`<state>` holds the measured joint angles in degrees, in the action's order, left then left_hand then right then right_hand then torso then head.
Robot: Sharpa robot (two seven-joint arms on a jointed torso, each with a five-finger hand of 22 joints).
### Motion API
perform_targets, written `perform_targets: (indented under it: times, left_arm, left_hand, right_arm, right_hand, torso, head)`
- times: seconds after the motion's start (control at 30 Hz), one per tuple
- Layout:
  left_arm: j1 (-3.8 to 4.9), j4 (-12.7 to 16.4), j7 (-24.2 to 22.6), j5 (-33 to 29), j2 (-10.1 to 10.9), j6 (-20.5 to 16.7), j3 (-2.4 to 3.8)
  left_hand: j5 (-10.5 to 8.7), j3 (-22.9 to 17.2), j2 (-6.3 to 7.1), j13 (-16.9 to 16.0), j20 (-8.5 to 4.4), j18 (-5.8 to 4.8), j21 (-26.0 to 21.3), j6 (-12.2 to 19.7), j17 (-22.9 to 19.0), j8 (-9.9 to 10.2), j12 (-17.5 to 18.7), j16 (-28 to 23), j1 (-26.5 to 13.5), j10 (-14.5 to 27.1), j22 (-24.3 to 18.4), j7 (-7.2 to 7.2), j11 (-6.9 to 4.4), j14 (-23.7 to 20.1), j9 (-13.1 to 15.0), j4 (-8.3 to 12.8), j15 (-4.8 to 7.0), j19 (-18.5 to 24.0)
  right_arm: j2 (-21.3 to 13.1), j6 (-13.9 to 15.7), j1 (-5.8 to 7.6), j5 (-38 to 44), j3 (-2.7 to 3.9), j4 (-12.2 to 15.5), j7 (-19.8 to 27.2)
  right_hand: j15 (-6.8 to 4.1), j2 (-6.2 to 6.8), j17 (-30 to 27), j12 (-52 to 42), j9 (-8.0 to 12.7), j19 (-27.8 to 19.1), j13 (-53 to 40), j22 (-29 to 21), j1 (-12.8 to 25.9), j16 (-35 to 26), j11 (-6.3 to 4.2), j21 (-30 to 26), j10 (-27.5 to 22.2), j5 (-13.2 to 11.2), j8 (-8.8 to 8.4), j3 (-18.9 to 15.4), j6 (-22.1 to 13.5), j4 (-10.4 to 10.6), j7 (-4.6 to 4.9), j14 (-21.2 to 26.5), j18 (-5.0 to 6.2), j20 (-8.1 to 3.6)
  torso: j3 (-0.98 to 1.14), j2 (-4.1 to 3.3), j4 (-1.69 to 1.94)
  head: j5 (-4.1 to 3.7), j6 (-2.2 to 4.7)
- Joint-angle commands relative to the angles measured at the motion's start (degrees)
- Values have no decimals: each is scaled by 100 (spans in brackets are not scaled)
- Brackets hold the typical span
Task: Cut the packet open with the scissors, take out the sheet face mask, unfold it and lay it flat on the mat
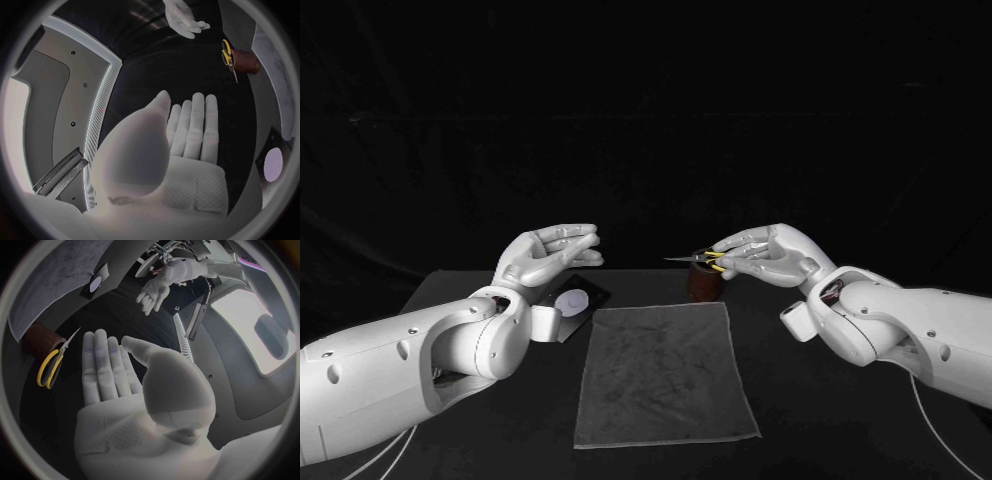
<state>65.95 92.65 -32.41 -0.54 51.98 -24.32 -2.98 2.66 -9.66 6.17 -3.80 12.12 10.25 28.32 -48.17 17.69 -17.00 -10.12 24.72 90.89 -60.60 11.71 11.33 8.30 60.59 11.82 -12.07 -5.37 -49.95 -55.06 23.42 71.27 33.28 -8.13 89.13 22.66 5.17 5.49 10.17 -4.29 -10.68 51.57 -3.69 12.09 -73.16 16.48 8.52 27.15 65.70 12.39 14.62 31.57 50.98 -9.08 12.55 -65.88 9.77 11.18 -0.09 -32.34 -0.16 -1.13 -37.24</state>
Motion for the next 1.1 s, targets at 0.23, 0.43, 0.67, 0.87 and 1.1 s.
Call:
perform_targets:
  times: [0.23,0.43,0.67,0.87,1.1]
  left_arm:
    - [156,175,156,280,179,546,21]
    - [231,243,174,285,267,554,23]
    - [342,321,182,281,380,547,24]
    - [394,342,200,268,385,558,23]
    - [419,356,206,240,362,569,23]
  left_hand:
    - [19,-70,193,-3,-56,12,232,-148,246,19,143,242,-82,-231,129,18,-28,190,-4,-113,73,-94]
    - [19,-66,234,0,-51,3,256,-122,300,56,203,263,-132,-220,145,41,-7,127,-16,-159,52,-47]
    - [19,-53,256,-1,-45,2,280,-82,348,92,255,295,-172,-186,160,73,19,109,-27,-184,34,-28]
    - [19,-53,246,-4,-43,2,289,-80,364,97,265,306,-191,-185,164,82,24,104,-28,-200,30,-24]
    - [17,-40,229,-12,-38,4,310,-93,403,98,276,335,-250,-202,175,94,32,95,-25,-247,21,-16]
  right_arm:
    - [31,-801,563,1629,19,-521,-891]
    - [56,-975,838,2181,22,-781,-1298]
    - [142,-1237,1001,3168,32,-942,-1788]
    - [296,-1156,1054,4273,51,-1113,-2178]
    - [534,-957,1078,5405,67,-1282,-2601]
  right_hand:
    - [-250,235,341,52,19,357,-19,385,161,299,-163,695,439,240,-58,-276,212,66,-127,-793,71,-235]
    - [-421,307,779,65,14,685,-23,714,203,697,-262,1268,580,334,-88,-302,370,64,-217,-1401,67,-420]
    - [-437,445,1214,88,25,749,-9,917,357,1101,-255,1580,443,385,-181,-311,372,107,-207,-1544,57,-464]
    - [-431,573,1724,75,11,991,-24,1048,437,1772,-248,1789,259,481,-232,-336,403,181,-227,-1795,71,-505]
    - [-373,630,2337,81,2,1159,-10,1406,374,2714,-192,2148,-107,335,-339,-410,319,251,-194,-1731,45,-480]
  torso:
    - [-4,-199,-3]
    - [-15,-267,9]
    - [-16,-350,29]
    - [-18,-407,44]
    - [-15,-467,44]
  head:
    - [-51,43]
    - [2,45]
    - [71,80]
    - [-111,97]
    - [-192,107]
